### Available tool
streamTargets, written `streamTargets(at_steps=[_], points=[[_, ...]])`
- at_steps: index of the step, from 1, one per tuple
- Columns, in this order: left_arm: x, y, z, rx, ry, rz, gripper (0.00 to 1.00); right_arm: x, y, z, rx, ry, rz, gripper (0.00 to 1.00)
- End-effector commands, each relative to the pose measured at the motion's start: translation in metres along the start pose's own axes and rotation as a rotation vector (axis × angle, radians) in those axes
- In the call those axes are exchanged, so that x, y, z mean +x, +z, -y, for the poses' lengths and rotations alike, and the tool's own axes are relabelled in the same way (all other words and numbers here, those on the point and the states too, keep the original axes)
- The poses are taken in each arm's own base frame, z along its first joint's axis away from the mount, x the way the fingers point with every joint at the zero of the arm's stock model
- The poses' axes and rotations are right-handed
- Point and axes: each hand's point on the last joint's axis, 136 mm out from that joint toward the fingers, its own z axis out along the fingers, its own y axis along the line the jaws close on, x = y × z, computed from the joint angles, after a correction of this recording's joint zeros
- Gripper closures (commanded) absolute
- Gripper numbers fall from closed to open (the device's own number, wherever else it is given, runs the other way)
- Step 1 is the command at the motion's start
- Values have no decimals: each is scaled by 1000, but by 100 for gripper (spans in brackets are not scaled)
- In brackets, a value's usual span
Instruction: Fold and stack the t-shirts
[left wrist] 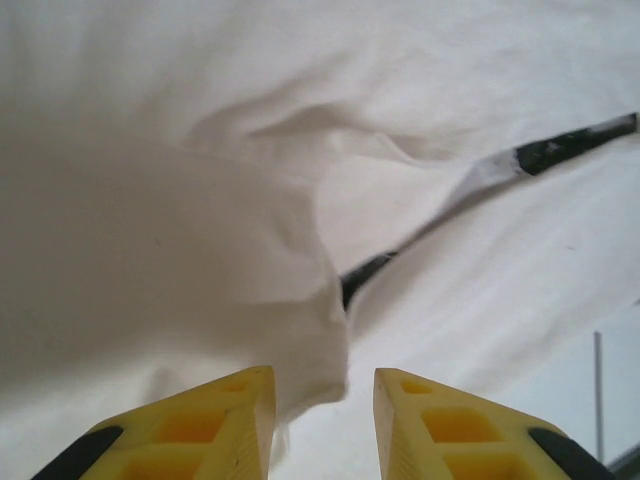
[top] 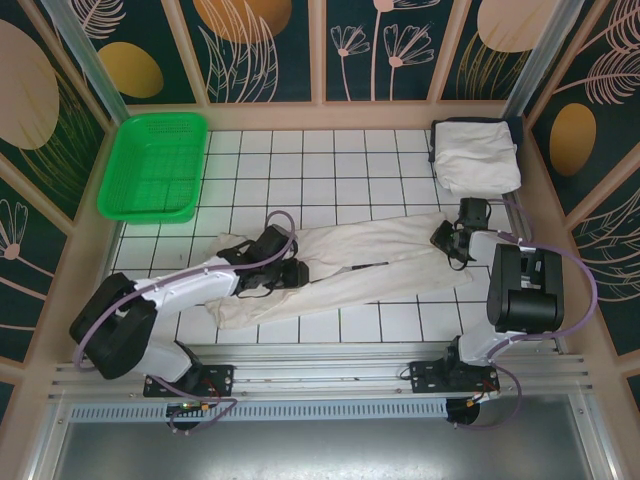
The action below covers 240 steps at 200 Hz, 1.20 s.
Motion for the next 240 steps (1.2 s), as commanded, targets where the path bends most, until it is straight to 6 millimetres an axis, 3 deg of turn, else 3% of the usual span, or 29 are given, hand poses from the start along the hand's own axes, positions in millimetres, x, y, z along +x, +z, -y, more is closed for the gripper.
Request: streamTargets(at_steps=[1, 20, 48, 73, 86, 100, 133, 155, 171, 194, 212, 240], points=[[23, -2, 18, 91, -36, -37, 67, 13, 2, 15, 38, 8, -37, 73], [26, -10, 20, 133, -41, -15, 63, 10, -7, 8, 19, 6, -18, 73], [-3, -31, -1, -1, -45, 111, 49, 3, -28, -20, -30, -34, 44, 73], [-38, -34, -44, -78, -155, 182, 49, 0, -37, -52, -77, -82, 95, 69], [-55, -32, -71, -144, -212, 217, 49, 8, -29, -71, -154, -96, 55, 68], [-72, -25, -86, -186, -226, 234, 49, 16, -17, -84, -205, -114, -1, 68], [-85, 12, -117, -262, -260, 148, 57, 21, 10, -39, -26, -68, -34, 68], [-93, 32, -131, -299, -252, 118, 57, 21, 11, -13, 15, -18, -44, 68], [-101, 46, -146, -339, -249, 97, 57, 21, 7, -6, 36, -13, -41, 67], [-141, 66, -148, -349, -214, 111, 62, 37, 0, -13, 29, -17, -77, 65], [-177, 81, -138, -330, -164, 148, 61, 72, -7, -29, 17, -78, -153, 64], [-252, 94, -116, -316, -94, 206, 58, 114, -31, -22, 83, -115, -215, 63]])
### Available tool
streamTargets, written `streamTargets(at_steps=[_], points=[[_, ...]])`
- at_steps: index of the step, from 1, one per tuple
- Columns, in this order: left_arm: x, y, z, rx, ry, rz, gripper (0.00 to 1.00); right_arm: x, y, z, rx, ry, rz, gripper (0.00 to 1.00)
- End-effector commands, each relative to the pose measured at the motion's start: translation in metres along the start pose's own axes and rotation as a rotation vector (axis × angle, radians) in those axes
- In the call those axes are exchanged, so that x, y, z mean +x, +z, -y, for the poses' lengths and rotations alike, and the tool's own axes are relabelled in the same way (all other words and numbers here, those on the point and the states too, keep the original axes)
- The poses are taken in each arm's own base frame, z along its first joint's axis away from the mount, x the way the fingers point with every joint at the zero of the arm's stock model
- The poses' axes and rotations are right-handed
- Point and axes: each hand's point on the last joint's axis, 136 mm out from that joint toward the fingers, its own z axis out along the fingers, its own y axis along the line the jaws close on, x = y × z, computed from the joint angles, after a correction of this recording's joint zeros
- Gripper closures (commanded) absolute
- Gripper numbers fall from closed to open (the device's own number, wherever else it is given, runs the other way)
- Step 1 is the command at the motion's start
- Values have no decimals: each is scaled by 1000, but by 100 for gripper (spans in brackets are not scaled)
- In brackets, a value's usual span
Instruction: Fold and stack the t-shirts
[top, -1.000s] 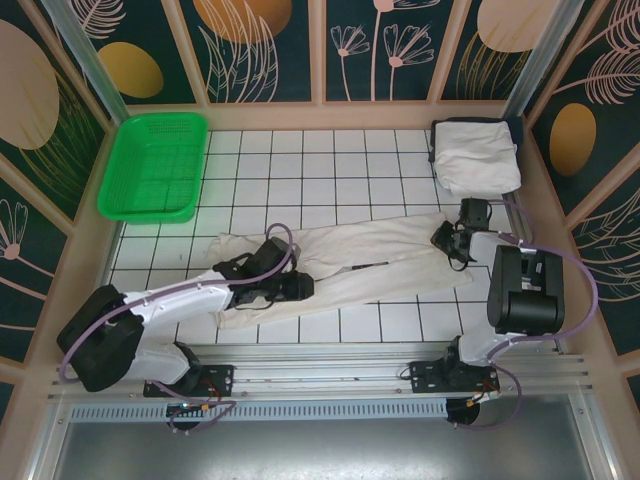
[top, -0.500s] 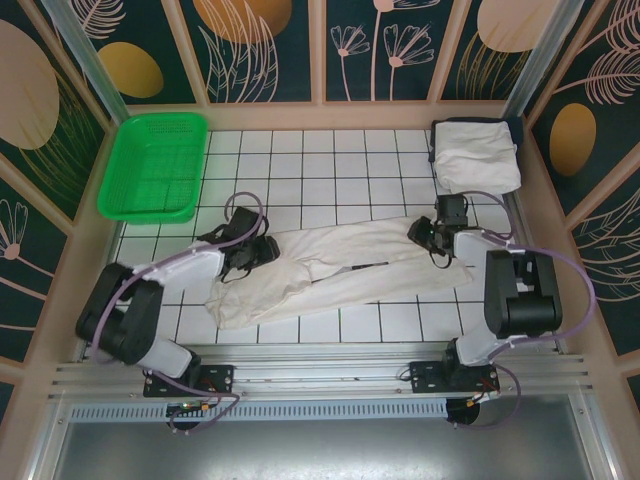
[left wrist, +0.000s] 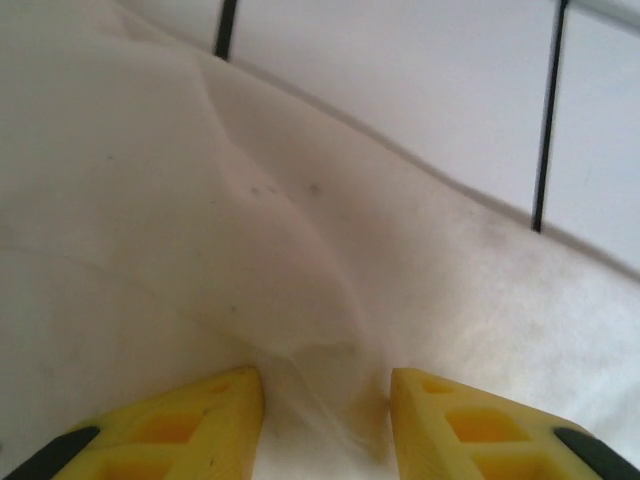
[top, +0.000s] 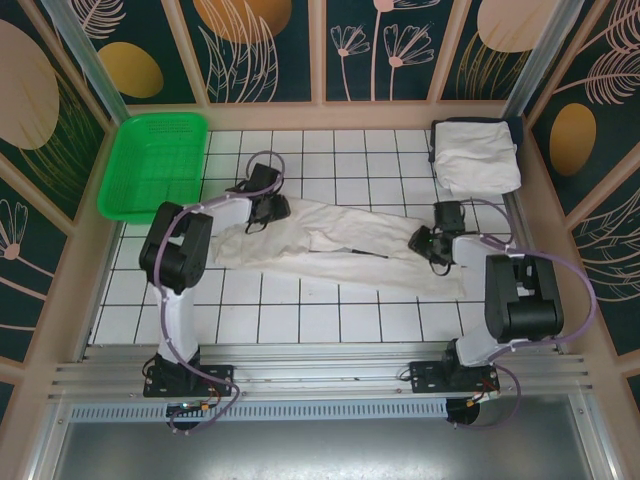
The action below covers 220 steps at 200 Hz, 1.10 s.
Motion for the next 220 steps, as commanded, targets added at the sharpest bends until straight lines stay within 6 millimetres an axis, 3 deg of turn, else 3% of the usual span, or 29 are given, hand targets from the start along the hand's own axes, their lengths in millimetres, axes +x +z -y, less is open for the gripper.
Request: streamTargets(at_steps=[1, 22, 41, 57, 74, 93, 117, 151, 168, 196, 220], points=[[-24, 25, 6, -44, 83, -20, 57, 57, -19, 19, 108, 14, -131, 63], [-82, 15, 49, 36, 119, 66, 52, 50, -44, 6, 65, 5, -63, 62], [-108, -15, 70, 96, 104, 139, 49, 36, -53, -28, -60, -37, 5, 62], [-105, -33, 67, 113, 73, 178, 46, 33, -46, -47, -86, -92, -10, 62], [-81, -36, 53, 125, 28, 166, 44, 37, -32, -60, -44, -164, -42, 62], [-45, -16, 36, 124, -16, 91, 45, 46, -16, -70, -14, -233, -61, 62], [-23, 14, 27, 115, -55, 23, 48, 61, -2, -71, 34, -277, -99, 63], [-29, 41, 36, 130, -61, 1, 50, 83, -1, -62, 106, -283, -134, 63], [-37, 54, 44, 149, -47, -3, 52, 109, -5, -70, 87, -290, -183, 63], [-54, 76, 76, 265, -21, -7, 53, 149, -10, -100, -12, -305, -256, 63], [-75, 82, 129, 508, 38, 3, 58, 179, -10, -143, -151, -300, -311, 63]])
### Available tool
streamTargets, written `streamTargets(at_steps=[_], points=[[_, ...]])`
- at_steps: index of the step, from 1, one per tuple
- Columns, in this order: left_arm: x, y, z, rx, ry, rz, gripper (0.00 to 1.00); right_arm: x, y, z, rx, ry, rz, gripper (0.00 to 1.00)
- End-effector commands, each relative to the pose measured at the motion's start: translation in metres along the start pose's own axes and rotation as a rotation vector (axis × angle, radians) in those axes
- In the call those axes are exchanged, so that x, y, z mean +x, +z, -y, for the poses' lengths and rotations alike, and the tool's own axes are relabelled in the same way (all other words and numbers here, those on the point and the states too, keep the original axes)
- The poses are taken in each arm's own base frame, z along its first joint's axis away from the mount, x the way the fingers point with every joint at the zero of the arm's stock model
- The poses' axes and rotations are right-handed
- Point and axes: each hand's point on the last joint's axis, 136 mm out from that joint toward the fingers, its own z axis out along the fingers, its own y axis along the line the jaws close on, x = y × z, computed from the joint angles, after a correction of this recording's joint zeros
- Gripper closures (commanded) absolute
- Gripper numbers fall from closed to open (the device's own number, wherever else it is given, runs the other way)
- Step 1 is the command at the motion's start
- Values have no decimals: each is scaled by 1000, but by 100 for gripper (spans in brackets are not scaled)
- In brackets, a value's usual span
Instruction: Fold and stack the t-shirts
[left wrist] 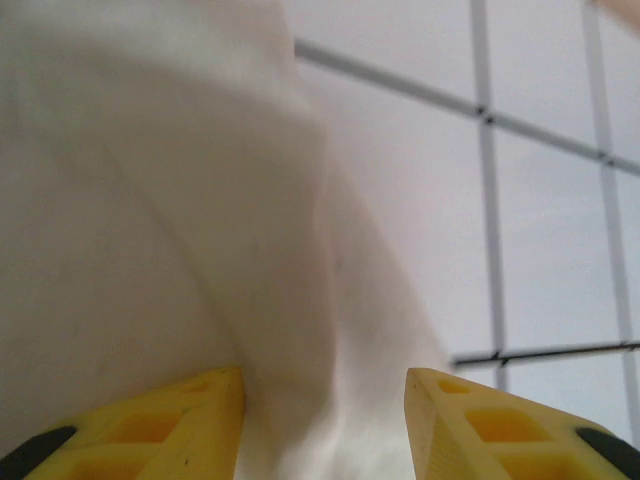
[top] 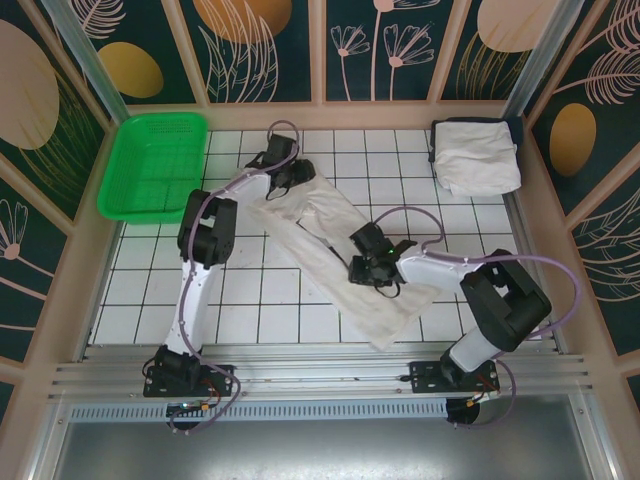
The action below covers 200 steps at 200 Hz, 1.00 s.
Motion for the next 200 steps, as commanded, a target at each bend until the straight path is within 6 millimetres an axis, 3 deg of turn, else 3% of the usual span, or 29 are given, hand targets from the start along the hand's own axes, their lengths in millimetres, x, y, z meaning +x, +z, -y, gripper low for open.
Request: streamTargets(at_steps=[1, 22, 36, 49, 68, 94, 106, 117, 142, 165, 200], points=[[10, 29, 29, 210, 29, -84, 58, 26, 9, -39, -114, 41, -87, 63], [-12, 29, 61, 333, 81, -41, 57, 26, 10, -89, -216, 11, -99, 63], [-28, 19, 75, 359, 118, -10, 54, 22, 2, -122, -291, -25, -91, 63], [-41, 4, 88, 368, 147, 19, 51, 15, -8, -139, -330, -44, -72, 63], [-56, -24, 102, 361, 178, 60, 49, 3, -17, -131, -291, -53, -11, 63], [-60, -59, 111, 349, 235, 84, 44, -8, -14, -85, -133, -46, 54, 61], [-53, -67, 104, 315, 249, 79, 44, -7, -6, -65, -83, -32, 55, 62], [-45, -67, 91, 272, 252, 70, 43, -4, -1, -58, -70, -31, 49, 62], [-16, -49, 54, 173, 227, 8, 45, 7, 10, -53, -50, -32, 25, 64], [6, -26, 30, 134, 175, -50, 47, 19, 16, -62, -70, -34, 4, 65], [27, 9, 15, 142, 133, -121, 49, 41, 19, -92, -154, -53, -32, 65]])
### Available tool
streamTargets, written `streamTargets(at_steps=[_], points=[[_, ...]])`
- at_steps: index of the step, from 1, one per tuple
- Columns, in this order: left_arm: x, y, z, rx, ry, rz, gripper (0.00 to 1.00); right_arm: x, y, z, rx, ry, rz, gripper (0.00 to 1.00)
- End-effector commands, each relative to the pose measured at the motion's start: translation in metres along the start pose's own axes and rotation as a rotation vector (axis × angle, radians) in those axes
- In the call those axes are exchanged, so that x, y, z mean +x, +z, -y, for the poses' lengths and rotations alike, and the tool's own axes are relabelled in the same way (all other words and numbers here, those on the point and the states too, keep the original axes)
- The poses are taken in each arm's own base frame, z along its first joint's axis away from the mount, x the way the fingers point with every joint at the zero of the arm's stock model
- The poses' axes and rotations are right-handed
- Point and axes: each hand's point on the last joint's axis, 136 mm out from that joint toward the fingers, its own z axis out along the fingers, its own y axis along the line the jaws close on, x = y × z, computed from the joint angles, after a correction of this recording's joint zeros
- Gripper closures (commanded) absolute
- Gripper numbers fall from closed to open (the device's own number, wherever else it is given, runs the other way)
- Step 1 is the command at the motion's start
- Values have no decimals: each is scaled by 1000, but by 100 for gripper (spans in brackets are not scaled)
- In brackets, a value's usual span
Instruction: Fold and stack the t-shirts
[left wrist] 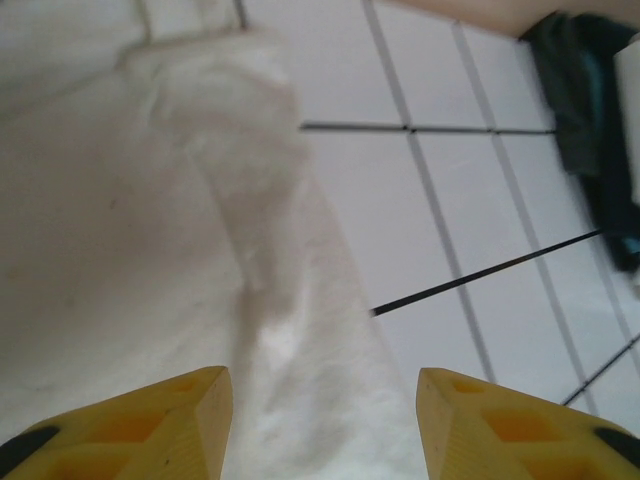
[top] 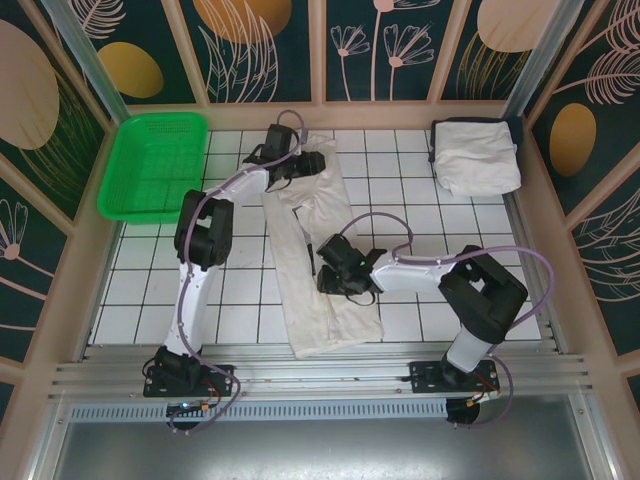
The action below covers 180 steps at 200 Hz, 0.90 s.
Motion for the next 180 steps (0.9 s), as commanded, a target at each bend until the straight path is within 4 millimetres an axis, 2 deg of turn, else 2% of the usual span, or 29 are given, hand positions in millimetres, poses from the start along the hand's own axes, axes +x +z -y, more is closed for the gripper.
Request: streamTargets(at_steps=[1, 20, 47, 65, 87, 115, 133, 148, 165, 180], points=[[27, 29, -25, -20, -48, -77, 49, 14, 10, -17, -47, 11, -20, 65], [32, 44, -29, 4, -58, -104, 50, 23, 21, -26, -70, 12, -59, 66], [37, 57, -21, 91, -81, -116, 51, 24, 30, -54, -134, -24, -81, 67], [33, 59, -12, 140, -87, -114, 52, 19, 26, -72, -180, -53, -78, 67], [16, 50, 10, 203, -69, -92, 51, 9, 11, -77, -184, -66, -40, 66], [-28, 18, 56, 292, -17, -18, 46, -3, -20, -71, -180, -74, 34, 59], [-59, -14, 86, 329, 19, 42, 43, -6, -43, -53, -146, -63, 84, 52], [-77, -45, 104, 311, 53, 87, 41, -3, -57, -29, -94, -32, 121, 42], [-82, -82, 107, 228, 71, 119, 38, 13, -68, -5, -73, 8, 101, 37], [-64, -117, 97, 127, 48, 123, 36, 31, -72, 10, -66, 41, 62, 36]])
